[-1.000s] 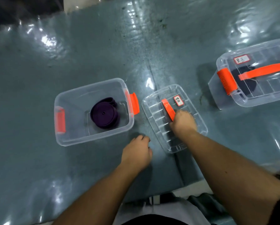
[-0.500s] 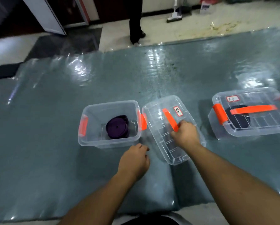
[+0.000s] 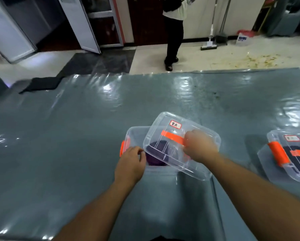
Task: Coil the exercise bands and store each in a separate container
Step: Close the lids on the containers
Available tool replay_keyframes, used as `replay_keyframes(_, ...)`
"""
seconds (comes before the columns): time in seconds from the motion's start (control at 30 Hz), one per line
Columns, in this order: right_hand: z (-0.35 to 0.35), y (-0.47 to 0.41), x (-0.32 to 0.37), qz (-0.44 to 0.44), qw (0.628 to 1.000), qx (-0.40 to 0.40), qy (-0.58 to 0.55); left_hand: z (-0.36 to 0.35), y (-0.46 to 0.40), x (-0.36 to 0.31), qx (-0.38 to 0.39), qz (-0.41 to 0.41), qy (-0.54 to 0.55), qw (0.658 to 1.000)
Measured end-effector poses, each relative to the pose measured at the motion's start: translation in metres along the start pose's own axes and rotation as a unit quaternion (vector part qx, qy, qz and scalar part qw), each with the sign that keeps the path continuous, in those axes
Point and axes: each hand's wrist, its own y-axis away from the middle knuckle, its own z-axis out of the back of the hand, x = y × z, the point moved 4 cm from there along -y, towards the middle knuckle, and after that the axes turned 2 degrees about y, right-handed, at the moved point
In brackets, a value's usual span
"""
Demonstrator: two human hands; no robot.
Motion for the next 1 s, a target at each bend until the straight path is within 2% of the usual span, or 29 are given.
replay_keyframes(0.23, -0.015, -0.025, 0.062, 0.087, 0.992, 0.06, 0.075, 0.018, -0.025, 0.049, 0.006, 0.053, 0.022, 0.998)
replay_keyframes(0.37, -0.026, -0.032, 0.08, 0.096, 0.988, 0.076, 0.094, 0.016, -0.036, 0.06, 0.042, 0.069, 0.014, 0.997)
replay_keyframes(0.5, -0.032, -0.036, 0.082, 0.098, 0.988, 0.067, 0.096, 0.016, -0.043, 0.063, 0.041, 0.079, 0.028, 0.996)
replay_keyframes(0.6, -0.036, -0.025, 0.067, 0.044, 0.999, -0.02, 0.003, 0.015, -0.045, 0.064, 0.036, 0.095, 0.033, 0.994)
replay_keyframes(0.7, -0.042, -0.007, 0.037, -0.105, 0.979, -0.149, -0.087, 0.014, -0.048, 0.064, 0.028, 0.105, 0.039, 0.993)
replay_keyframes(0.77, -0.053, -0.002, 0.019, -0.182, 0.967, -0.134, -0.119, 0.014, -0.052, 0.064, 0.023, 0.113, 0.047, 0.992)
replay_keyframes(0.83, -0.061, -0.003, 0.007, -0.217, 0.955, -0.108, -0.172, 0.014, -0.058, 0.065, 0.022, 0.118, 0.042, 0.992)
replay_keyframes(0.9, -0.061, -0.005, 0.004, -0.225, 0.945, -0.112, -0.211, 0.014, -0.062, 0.068, 0.024, 0.131, 0.033, 0.991)
replay_keyframes(1.0, -0.059, -0.01, 0.004, -0.212, 0.948, -0.103, -0.213, 0.012, -0.063, 0.075, 0.041, 0.165, 0.028, 0.985)
